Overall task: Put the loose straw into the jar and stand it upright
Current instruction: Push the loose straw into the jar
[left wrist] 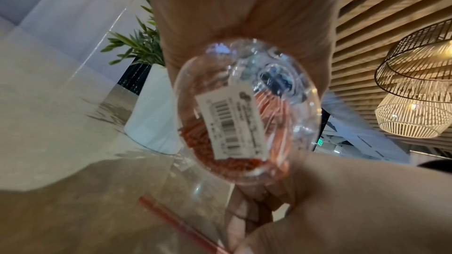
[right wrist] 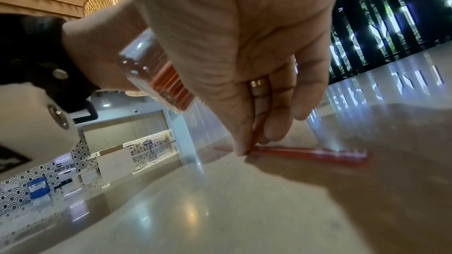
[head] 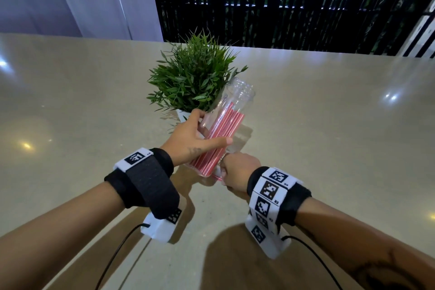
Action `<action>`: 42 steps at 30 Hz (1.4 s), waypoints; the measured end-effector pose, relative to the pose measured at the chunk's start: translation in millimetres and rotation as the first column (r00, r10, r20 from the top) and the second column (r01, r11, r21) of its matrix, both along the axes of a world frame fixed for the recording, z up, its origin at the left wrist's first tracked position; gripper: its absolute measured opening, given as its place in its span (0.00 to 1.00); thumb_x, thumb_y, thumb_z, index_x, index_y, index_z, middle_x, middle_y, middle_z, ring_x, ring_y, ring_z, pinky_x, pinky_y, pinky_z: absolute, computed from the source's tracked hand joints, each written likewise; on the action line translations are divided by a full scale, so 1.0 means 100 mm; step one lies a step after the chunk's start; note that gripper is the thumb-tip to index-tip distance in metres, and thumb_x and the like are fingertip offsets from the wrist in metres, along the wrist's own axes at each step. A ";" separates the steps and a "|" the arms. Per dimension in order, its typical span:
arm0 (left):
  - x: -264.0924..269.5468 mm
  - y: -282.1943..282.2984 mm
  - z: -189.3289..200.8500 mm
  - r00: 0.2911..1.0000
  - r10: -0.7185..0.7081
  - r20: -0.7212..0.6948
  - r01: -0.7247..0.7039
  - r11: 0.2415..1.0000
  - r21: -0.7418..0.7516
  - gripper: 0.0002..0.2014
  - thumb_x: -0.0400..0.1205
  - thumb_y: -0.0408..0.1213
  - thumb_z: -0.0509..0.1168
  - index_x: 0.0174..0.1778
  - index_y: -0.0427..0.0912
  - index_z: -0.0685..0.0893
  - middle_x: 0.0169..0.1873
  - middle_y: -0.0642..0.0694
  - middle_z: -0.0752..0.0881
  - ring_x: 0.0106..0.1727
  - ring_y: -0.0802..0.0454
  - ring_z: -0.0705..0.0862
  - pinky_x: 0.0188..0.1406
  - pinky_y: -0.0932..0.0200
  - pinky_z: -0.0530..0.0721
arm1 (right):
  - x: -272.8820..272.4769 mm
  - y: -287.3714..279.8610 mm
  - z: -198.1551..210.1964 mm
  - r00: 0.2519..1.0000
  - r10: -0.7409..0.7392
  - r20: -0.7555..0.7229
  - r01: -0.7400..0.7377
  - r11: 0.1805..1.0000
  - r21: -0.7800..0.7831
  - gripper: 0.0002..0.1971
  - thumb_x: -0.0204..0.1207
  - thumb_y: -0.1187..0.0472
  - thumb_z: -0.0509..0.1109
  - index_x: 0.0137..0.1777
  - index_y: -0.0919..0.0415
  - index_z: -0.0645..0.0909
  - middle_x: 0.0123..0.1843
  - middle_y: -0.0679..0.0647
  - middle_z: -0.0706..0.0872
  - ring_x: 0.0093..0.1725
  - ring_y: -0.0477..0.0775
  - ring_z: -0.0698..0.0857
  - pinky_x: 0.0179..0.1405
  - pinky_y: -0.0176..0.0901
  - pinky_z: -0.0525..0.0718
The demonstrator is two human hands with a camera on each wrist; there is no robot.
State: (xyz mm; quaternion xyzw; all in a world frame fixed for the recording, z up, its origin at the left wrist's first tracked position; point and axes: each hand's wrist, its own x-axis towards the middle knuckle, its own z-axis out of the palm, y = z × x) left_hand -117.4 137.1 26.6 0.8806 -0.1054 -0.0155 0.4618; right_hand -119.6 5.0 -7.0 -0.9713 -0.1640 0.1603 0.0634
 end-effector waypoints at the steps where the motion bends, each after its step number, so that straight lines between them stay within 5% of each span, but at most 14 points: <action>1: -0.01 0.01 0.01 1.000 0.005 0.000 -0.005 1.000 0.000 0.42 0.60 0.60 0.70 0.66 0.44 0.66 0.51 0.47 0.82 0.45 0.53 0.84 0.41 0.58 0.84 | 0.02 0.00 0.00 1.000 -0.004 -0.028 0.004 1.000 0.002 0.03 0.74 0.64 0.64 0.44 0.61 0.79 0.44 0.56 0.84 0.43 0.58 0.83 0.47 0.49 0.82; 7: -0.09 0.01 0.01 1.000 0.011 0.015 -0.011 1.000 0.016 0.36 0.64 0.58 0.73 0.61 0.45 0.66 0.42 0.51 0.80 0.39 0.55 0.83 0.34 0.63 0.79 | 0.02 -0.05 0.02 0.980 -0.022 -0.196 0.034 0.998 0.058 0.08 0.74 0.63 0.61 0.33 0.58 0.73 0.38 0.55 0.81 0.42 0.57 0.83 0.48 0.49 0.83; 12: -0.13 -0.07 -0.03 0.998 0.042 0.054 -0.042 0.999 -0.014 0.35 0.61 0.61 0.71 0.57 0.46 0.68 0.44 0.56 0.82 0.41 0.56 0.85 0.37 0.62 0.81 | 0.01 -0.27 0.22 0.989 -0.083 -0.125 0.115 0.957 0.267 0.15 0.77 0.66 0.58 0.28 0.56 0.67 0.31 0.51 0.74 0.34 0.54 0.76 0.29 0.37 0.71; 15: -0.15 -0.17 -0.01 0.999 0.032 0.033 -0.030 0.998 -0.051 0.36 0.64 0.59 0.72 0.60 0.45 0.66 0.44 0.58 0.80 0.44 0.61 0.83 0.40 0.62 0.81 | 0.15 -0.57 0.33 0.982 -0.187 0.024 0.169 0.928 0.331 0.04 0.74 0.68 0.63 0.44 0.59 0.74 0.41 0.55 0.78 0.42 0.55 0.77 0.27 0.36 0.68; 17: -0.17 -0.24 0.00 1.000 0.016 0.023 -0.014 0.997 -0.075 0.34 0.66 0.56 0.72 0.61 0.45 0.65 0.44 0.59 0.79 0.45 0.63 0.81 0.46 0.59 0.81 | 0.24 -0.80 0.39 0.960 -0.271 0.067 0.226 0.895 0.385 0.12 0.72 0.69 0.64 0.55 0.61 0.77 0.45 0.58 0.82 0.44 0.56 0.78 0.36 0.41 0.74; 20: -0.23 -0.36 0.02 1.000 0.001 -0.012 -0.003 0.990 -0.143 0.40 0.60 0.61 0.69 0.63 0.44 0.66 0.45 0.59 0.79 0.46 0.64 0.81 0.52 0.55 0.82 | 0.27 -1.08 0.56 0.910 -0.394 0.132 0.247 0.767 0.593 0.12 0.70 0.72 0.63 0.49 0.57 0.79 0.40 0.57 0.83 0.43 0.58 0.81 0.43 0.47 0.79; 24: -0.27 -0.51 0.03 1.000 -0.029 0.002 0.029 0.984 -0.173 0.43 0.58 0.67 0.70 0.64 0.47 0.68 0.48 0.56 0.83 0.48 0.57 0.84 0.55 0.50 0.84 | 0.23 -1.33 0.90 0.835 -0.521 0.174 0.156 0.528 0.835 0.06 0.72 0.72 0.62 0.41 0.60 0.73 0.34 0.53 0.78 0.34 0.53 0.84 0.20 0.36 0.78; 28: -0.26 -0.66 0.04 0.998 -0.048 0.027 0.053 0.975 -0.215 0.38 0.61 0.64 0.72 0.62 0.52 0.67 0.52 0.51 0.83 0.48 0.52 0.86 0.56 0.41 0.85 | 0.19 -1.46 1.32 0.820 -0.559 0.119 0.016 0.232 0.973 0.12 0.75 0.71 0.63 0.35 0.54 0.70 0.33 0.53 0.79 0.25 0.37 0.85 0.17 0.29 0.79; 30: -0.26 -0.74 0.07 0.998 -0.067 0.021 0.070 0.961 -0.269 0.37 0.62 0.61 0.73 0.62 0.52 0.66 0.53 0.50 0.84 0.49 0.55 0.87 0.56 0.43 0.86 | 0.17 -1.47 1.51 0.821 -0.557 0.128 -0.045 0.161 0.986 0.12 0.75 0.71 0.63 0.36 0.54 0.72 0.34 0.52 0.81 0.26 0.36 0.85 0.17 0.29 0.78; 35: -0.38 -0.90 0.14 0.989 -0.087 0.117 0.117 0.951 -0.287 0.30 0.66 0.53 0.71 0.58 0.49 0.65 0.49 0.56 0.82 0.39 0.79 0.80 0.40 0.78 0.80 | 0.08 -1.40 1.82 0.838 -0.507 0.204 -0.105 0.216 0.971 0.10 0.74 0.69 0.65 0.36 0.53 0.75 0.33 0.50 0.84 0.28 0.37 0.86 0.20 0.28 0.77; 42: -0.53 -0.95 0.18 0.982 -0.076 0.172 0.125 0.948 -0.294 0.35 0.61 0.62 0.68 0.60 0.55 0.63 0.53 0.59 0.81 0.48 0.71 0.80 0.50 0.52 0.88 | -0.11 -1.33 1.88 0.857 -0.434 0.277 -0.074 0.428 0.901 0.10 0.71 0.66 0.69 0.31 0.53 0.78 0.31 0.46 0.85 0.26 0.33 0.80 0.18 0.21 0.72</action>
